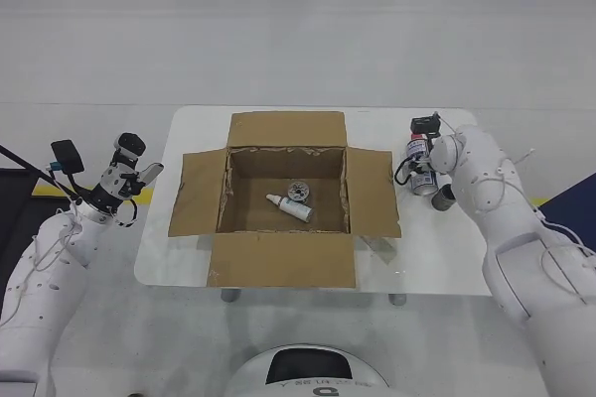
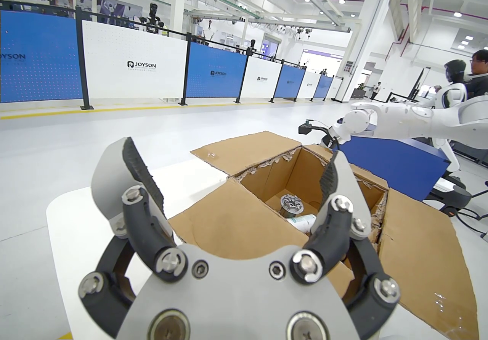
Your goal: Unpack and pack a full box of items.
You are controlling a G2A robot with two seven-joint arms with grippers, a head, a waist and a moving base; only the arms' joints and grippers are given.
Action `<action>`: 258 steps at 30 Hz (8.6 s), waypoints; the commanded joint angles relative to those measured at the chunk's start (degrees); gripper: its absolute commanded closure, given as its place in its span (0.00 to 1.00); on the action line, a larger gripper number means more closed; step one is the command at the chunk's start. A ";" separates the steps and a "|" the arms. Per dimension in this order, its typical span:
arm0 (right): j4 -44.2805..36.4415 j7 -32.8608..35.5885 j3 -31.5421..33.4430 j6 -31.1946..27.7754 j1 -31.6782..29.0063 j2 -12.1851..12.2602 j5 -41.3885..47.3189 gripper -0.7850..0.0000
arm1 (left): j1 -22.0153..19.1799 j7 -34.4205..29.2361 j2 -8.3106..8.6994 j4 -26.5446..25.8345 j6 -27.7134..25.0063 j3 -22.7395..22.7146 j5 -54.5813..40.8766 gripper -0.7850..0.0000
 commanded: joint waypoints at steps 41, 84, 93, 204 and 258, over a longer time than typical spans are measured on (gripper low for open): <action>7.40 -20.82 13.44 -37.61 2.32 6.48 20.21 1.00 | 0.00 0.00 0.00 0.00 0.00 0.00 0.00 0.00; -29.70 2.08 2.93 -52.46 -7.85 6.01 54.20 1.00 | 0.00 0.00 0.00 0.00 0.00 0.00 0.00 0.00; -25.80 4.59 -10.14 -49.95 -2.98 0.68 46.92 1.00 | 0.00 0.00 0.00 0.00 0.00 0.00 0.00 0.00; -33.29 7.83 20.80 -26.10 -24.41 25.44 14.60 0.80 | 0.00 0.00 0.00 0.00 0.00 0.00 0.00 0.00; -53.44 1.44 25.98 -47.37 -30.88 26.09 66.19 1.00 | 0.00 0.00 0.00 0.00 0.00 0.00 0.00 0.00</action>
